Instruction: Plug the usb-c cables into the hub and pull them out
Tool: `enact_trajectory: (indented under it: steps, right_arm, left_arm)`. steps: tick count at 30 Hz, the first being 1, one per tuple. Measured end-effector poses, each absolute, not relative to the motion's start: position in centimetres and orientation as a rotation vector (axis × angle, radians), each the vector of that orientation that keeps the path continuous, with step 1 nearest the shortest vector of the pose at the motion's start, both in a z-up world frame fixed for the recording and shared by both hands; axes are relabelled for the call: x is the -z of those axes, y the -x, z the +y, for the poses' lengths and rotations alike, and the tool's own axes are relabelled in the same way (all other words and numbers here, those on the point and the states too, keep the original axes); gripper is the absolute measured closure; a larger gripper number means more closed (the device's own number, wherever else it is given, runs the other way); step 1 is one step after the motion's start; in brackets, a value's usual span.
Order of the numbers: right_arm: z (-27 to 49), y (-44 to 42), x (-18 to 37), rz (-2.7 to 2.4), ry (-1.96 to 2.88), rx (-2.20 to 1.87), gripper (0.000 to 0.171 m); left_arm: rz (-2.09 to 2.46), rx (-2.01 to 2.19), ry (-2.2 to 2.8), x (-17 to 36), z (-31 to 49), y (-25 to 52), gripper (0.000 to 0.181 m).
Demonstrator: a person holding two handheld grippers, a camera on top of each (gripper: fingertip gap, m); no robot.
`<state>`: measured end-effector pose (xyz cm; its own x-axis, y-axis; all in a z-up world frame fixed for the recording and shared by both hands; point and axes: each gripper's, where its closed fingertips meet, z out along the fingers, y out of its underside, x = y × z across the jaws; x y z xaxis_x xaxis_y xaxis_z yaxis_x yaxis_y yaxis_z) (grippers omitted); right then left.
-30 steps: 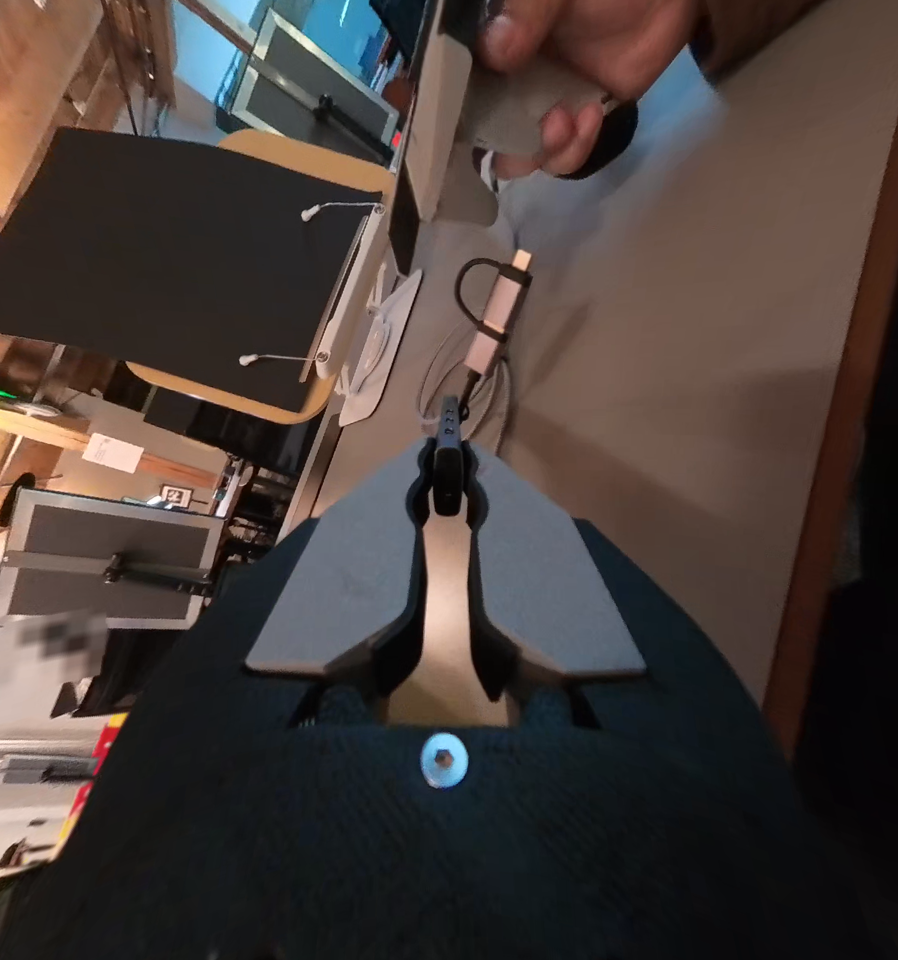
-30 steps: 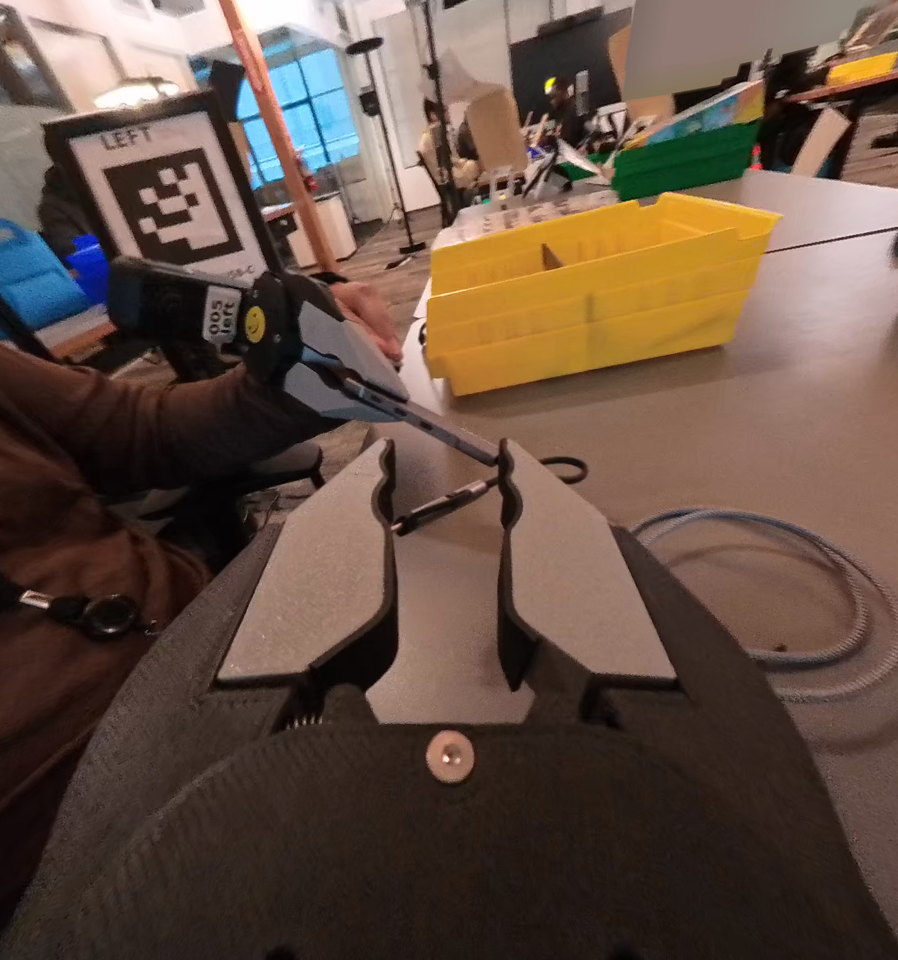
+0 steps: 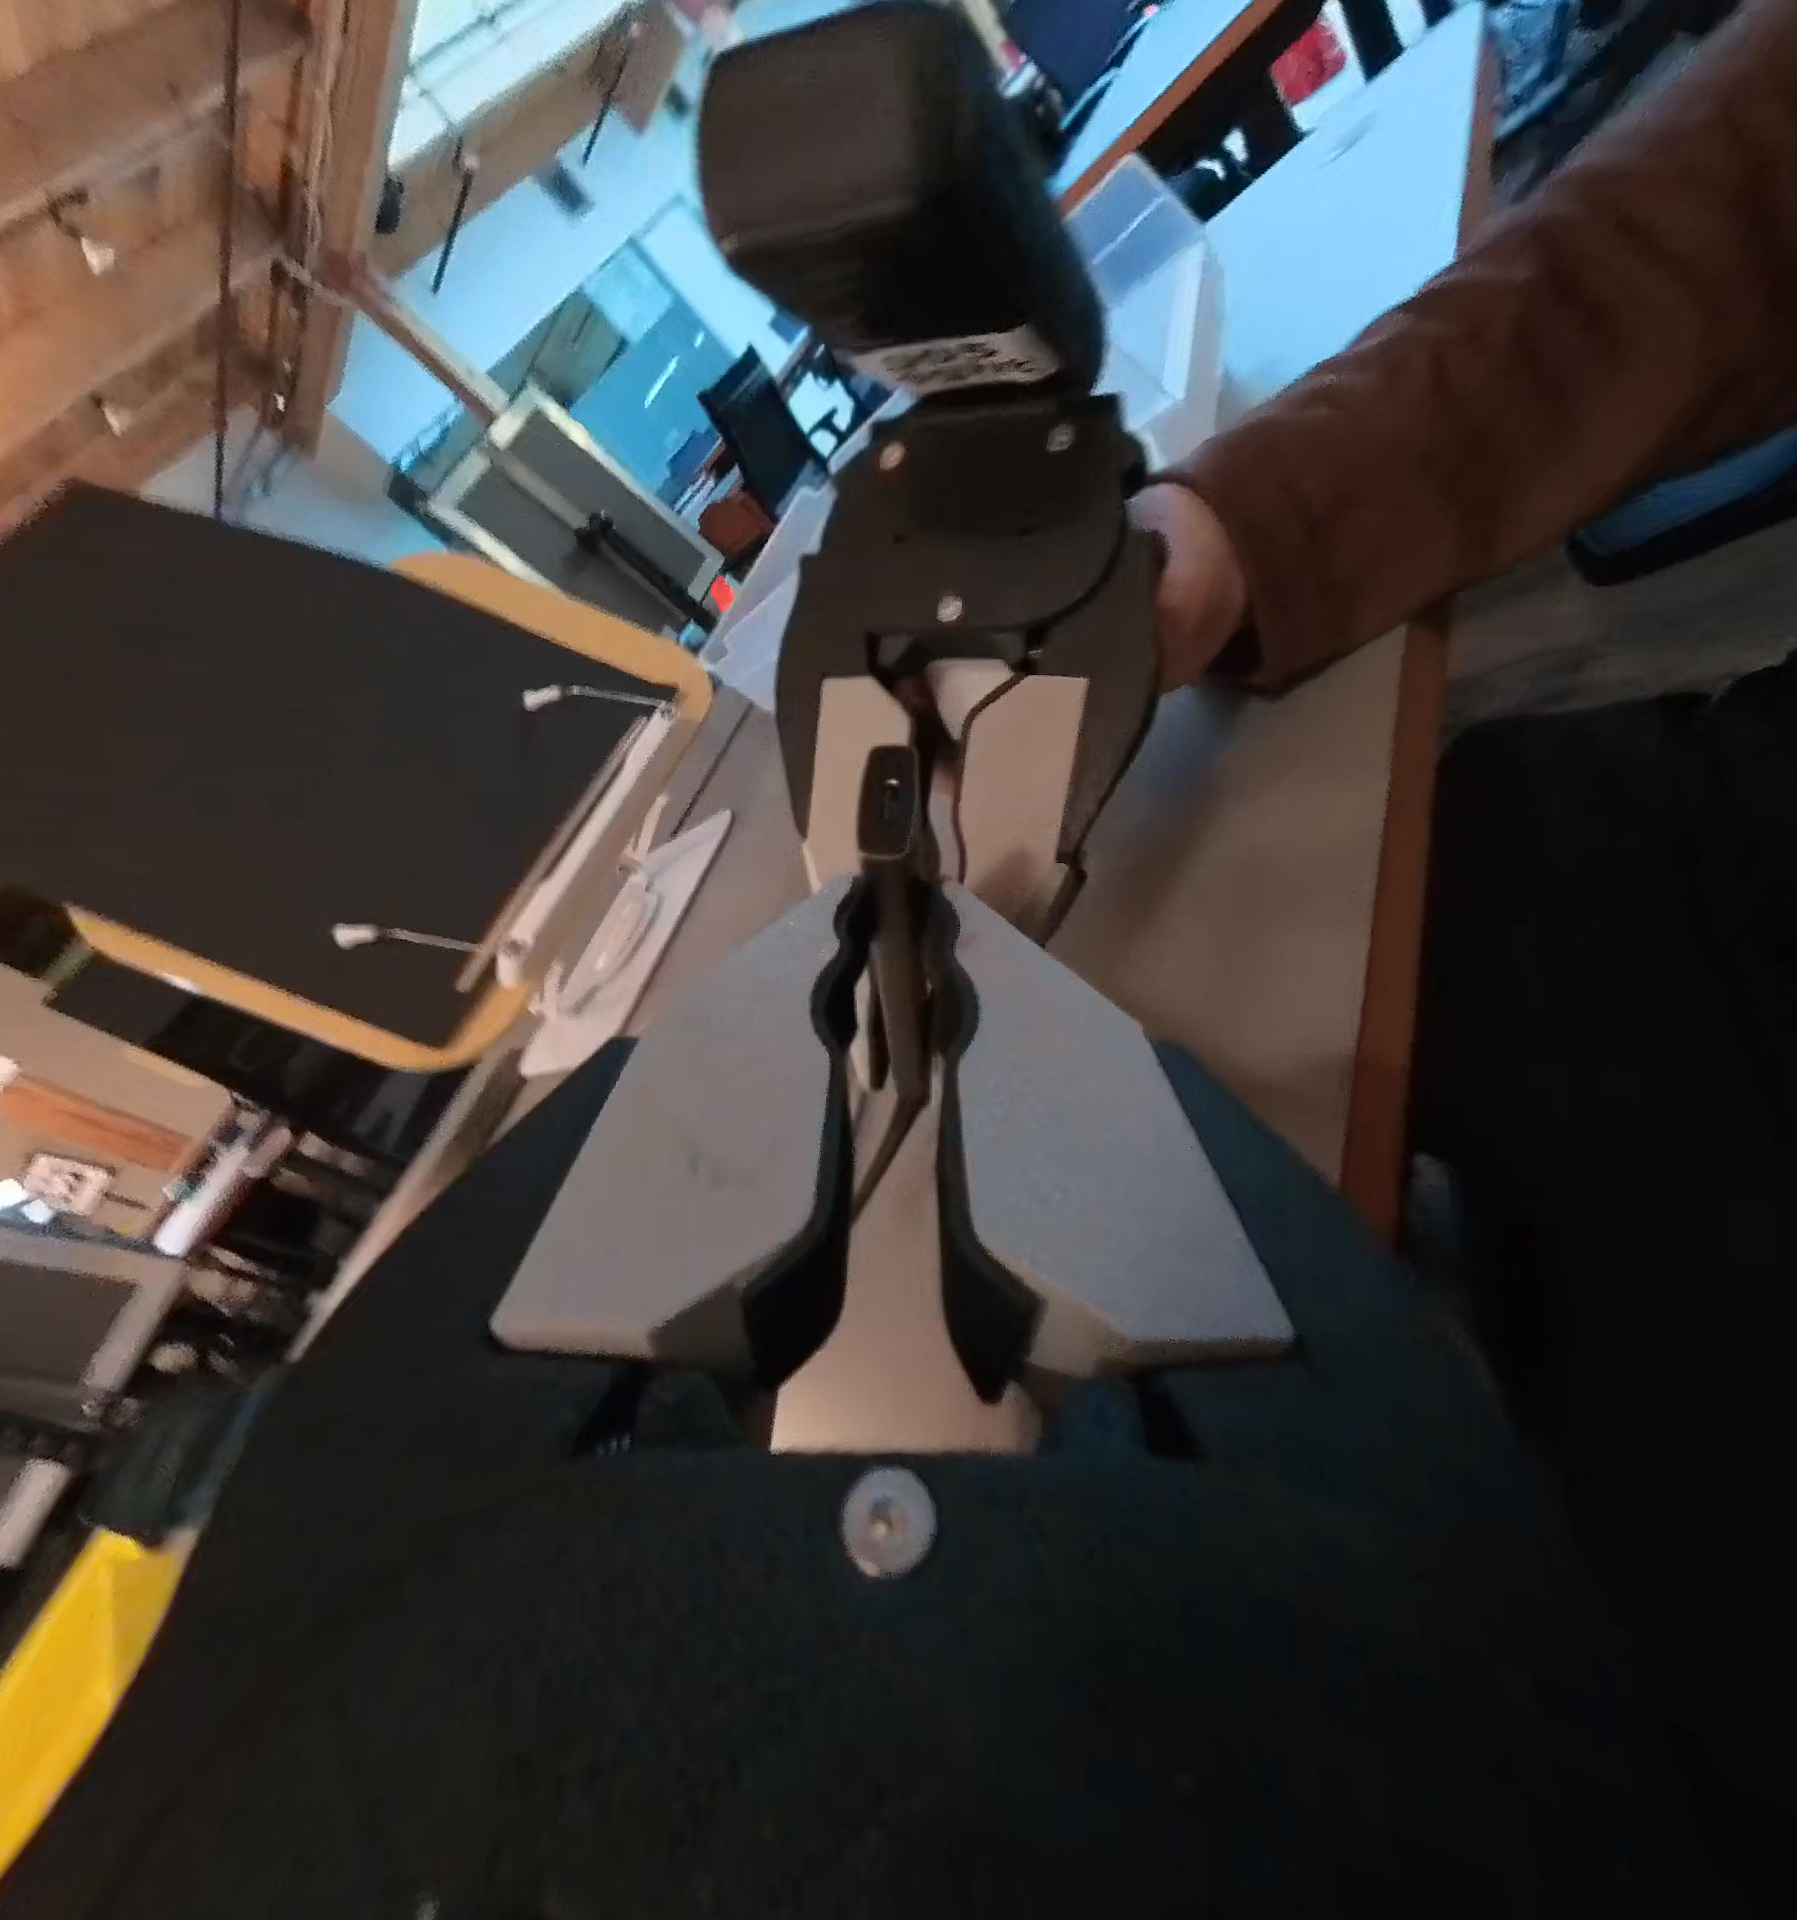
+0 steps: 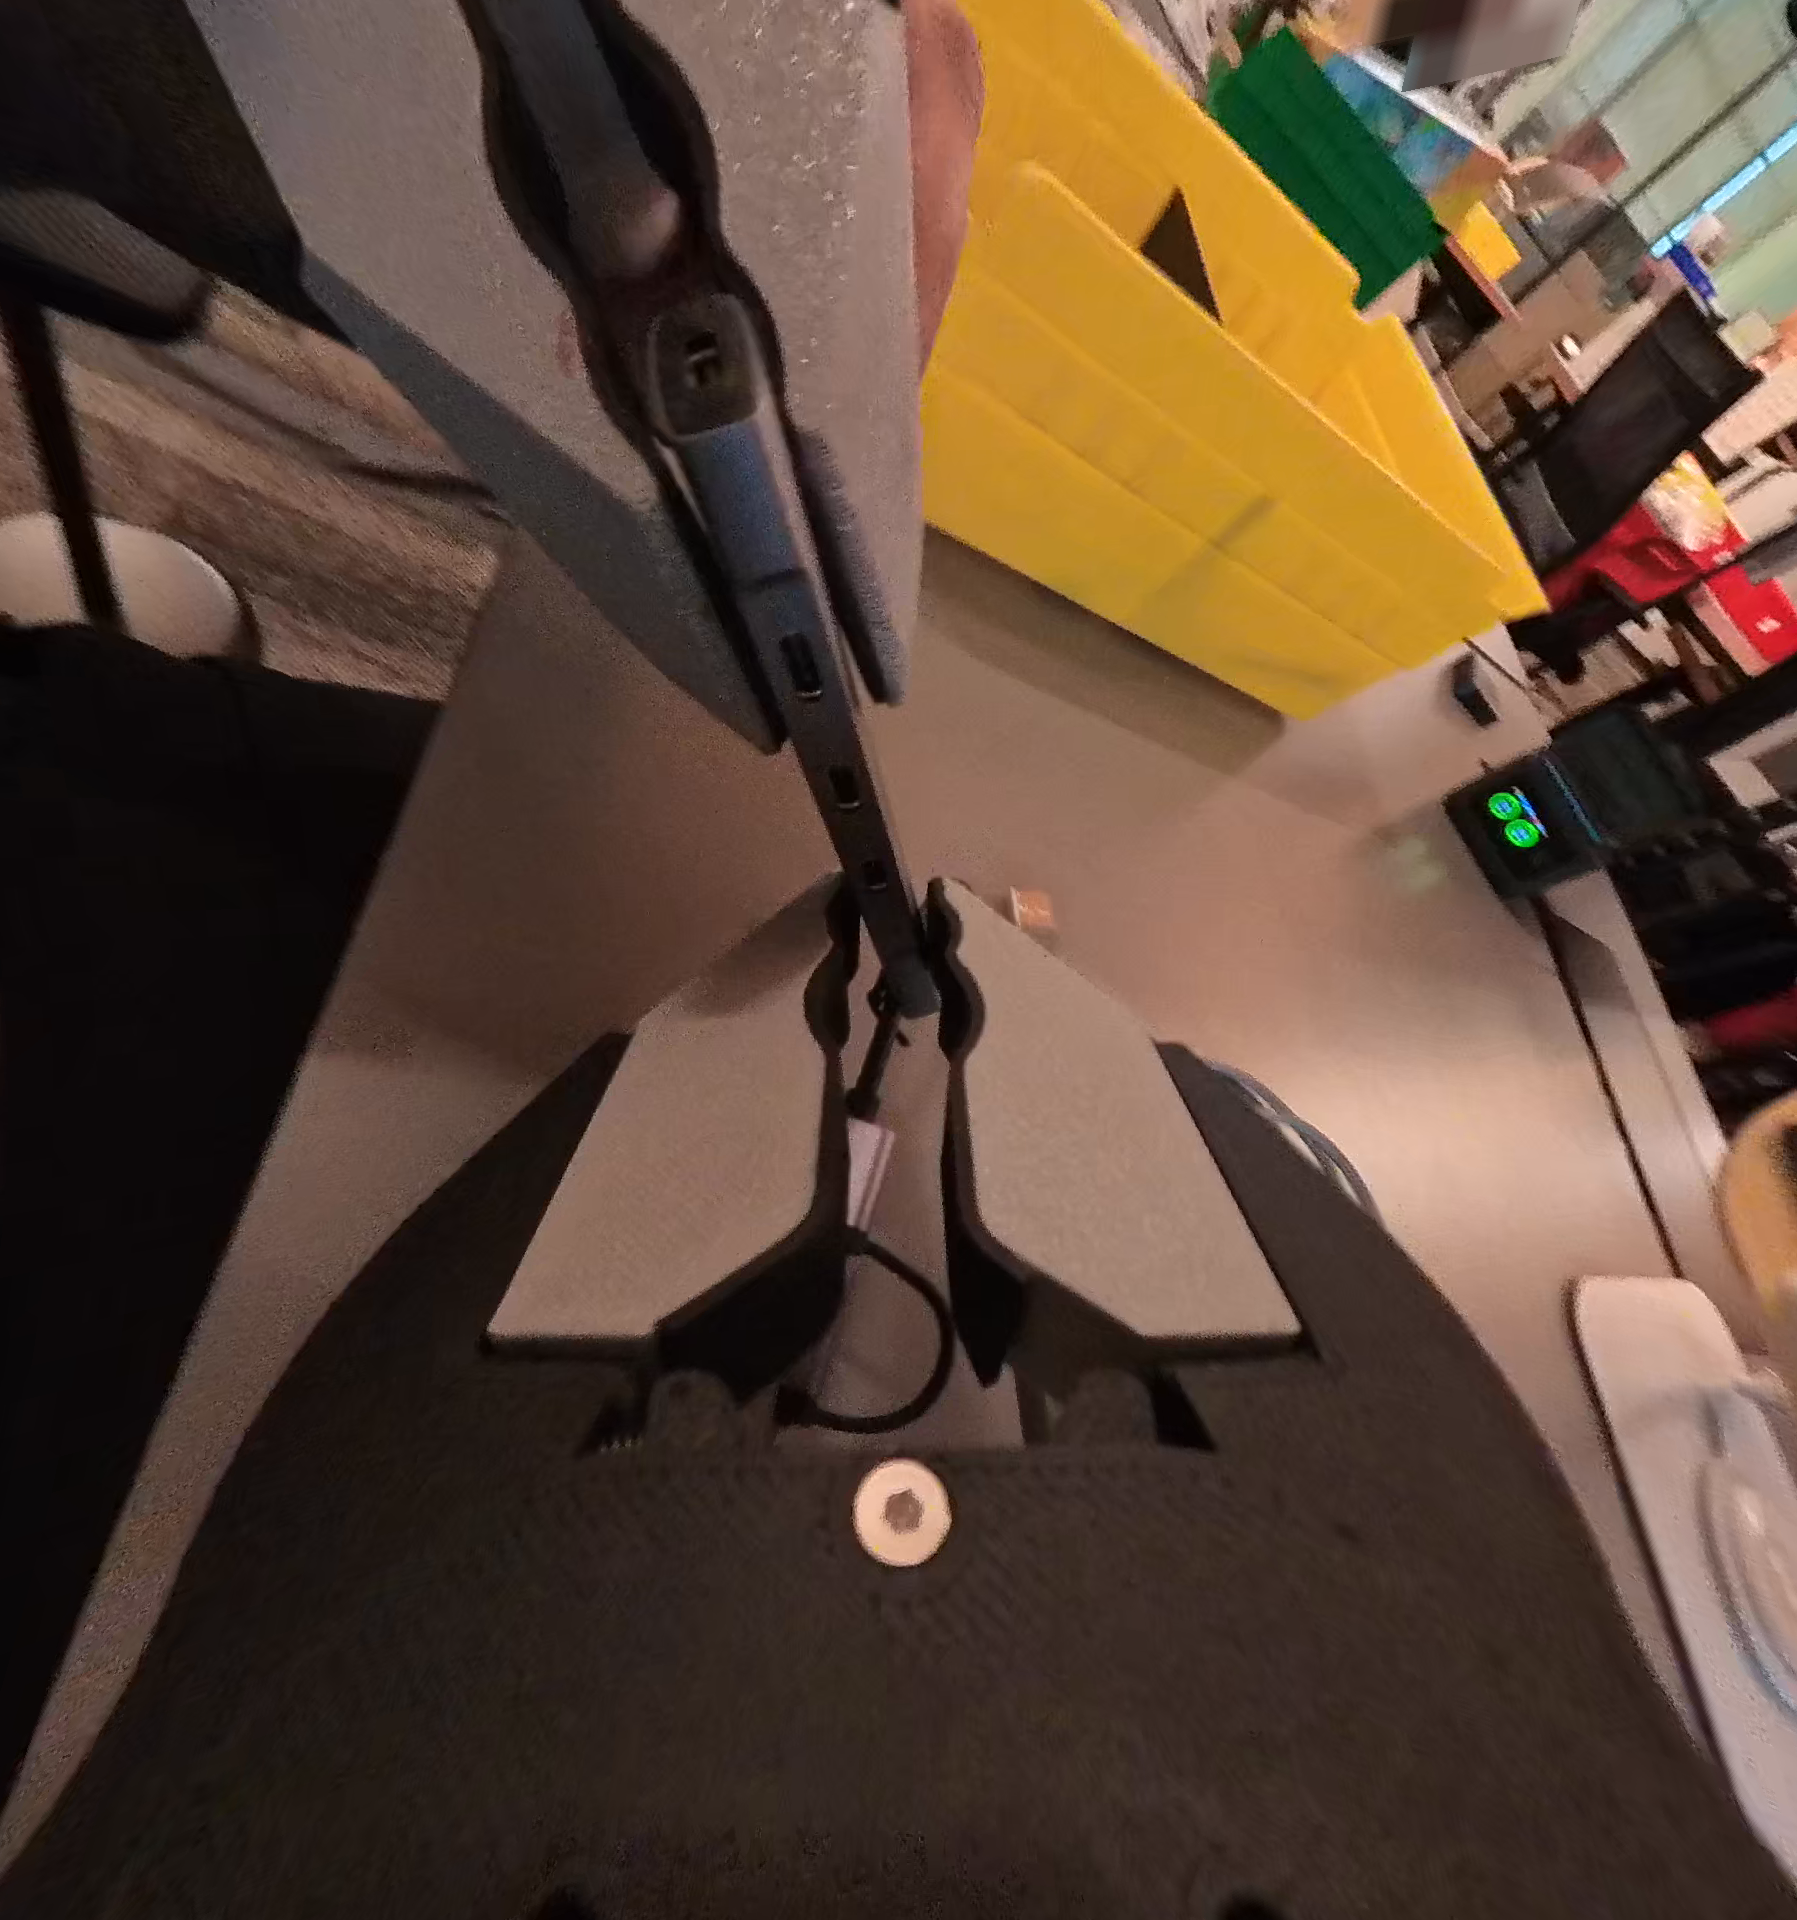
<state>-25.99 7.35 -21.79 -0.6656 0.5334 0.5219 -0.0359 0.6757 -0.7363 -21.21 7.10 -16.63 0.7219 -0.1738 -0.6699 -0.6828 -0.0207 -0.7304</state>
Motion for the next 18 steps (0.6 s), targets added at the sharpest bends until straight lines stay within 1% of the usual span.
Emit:
enact_trajectory:
  steps: [4, 8, 12, 15, 18]
  right_arm:
    - [8.5, 26.7, 23.6, -2.144, 0.375, -0.728, 0.165]
    - [7.8, 26.4, 23.8, -2.157, 0.349, -0.718, 0.164]
    - [7.6, 26.1, 23.7, -2.154, 0.324, -0.755, 0.162]
    - [7.4, 26.0, 22.9, -2.127, 0.338, -0.847, 0.161]
    - [8.1, 26.1, 22.6, -2.122, 0.369, -0.849, 0.162]
  left_arm:
    - [0.614, -0.462, 1.681, 18.2, 8.0, 22.8, 0.169]
    - [0.663, -0.581, 1.746, 20.3, 8.9, 23.1, 0.170]
    - [0.709, -0.534, 1.757, 20.6, 8.8, 22.6, 0.173]
    - [0.742, -0.535, 1.658, 19.5, 8.3, 22.1, 0.174]
    - [0.715, -0.468, 1.587, 18.4, 7.7, 21.8, 0.174]
